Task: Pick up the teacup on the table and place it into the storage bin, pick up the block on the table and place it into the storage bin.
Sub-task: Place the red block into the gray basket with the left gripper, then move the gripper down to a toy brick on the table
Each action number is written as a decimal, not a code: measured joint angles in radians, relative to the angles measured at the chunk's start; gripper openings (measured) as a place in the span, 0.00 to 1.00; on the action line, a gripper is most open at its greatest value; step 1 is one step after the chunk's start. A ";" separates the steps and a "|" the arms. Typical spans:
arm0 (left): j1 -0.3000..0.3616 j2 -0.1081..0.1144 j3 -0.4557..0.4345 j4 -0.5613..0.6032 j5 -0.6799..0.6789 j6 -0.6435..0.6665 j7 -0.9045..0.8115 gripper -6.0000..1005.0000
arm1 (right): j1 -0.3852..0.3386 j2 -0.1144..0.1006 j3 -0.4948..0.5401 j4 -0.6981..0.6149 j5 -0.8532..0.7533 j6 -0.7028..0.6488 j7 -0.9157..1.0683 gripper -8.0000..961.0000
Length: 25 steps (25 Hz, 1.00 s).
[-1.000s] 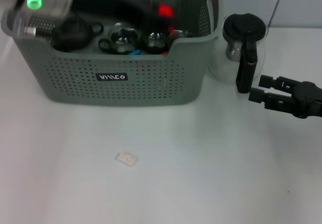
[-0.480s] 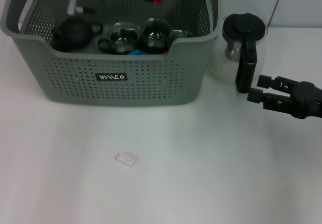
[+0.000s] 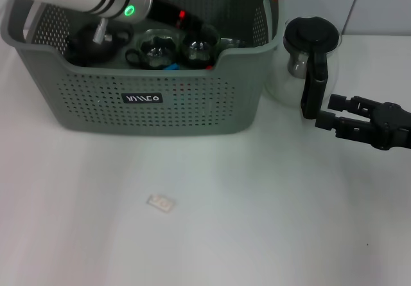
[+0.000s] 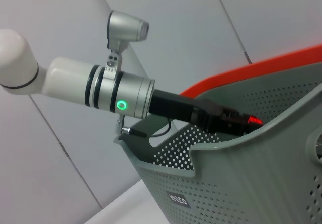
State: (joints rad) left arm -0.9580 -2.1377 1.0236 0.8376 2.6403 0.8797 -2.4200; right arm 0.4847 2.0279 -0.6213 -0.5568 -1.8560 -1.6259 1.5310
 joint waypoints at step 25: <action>0.335 -0.012 -0.026 0.581 -0.485 0.462 -0.011 0.74 | 0.001 -0.002 0.000 0.000 0.001 -0.008 0.000 0.92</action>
State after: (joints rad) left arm -0.6228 -2.1497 0.9978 1.4186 2.1556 1.3421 -2.4308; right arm 0.4860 2.0260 -0.6213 -0.5570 -1.8546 -1.6337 1.5308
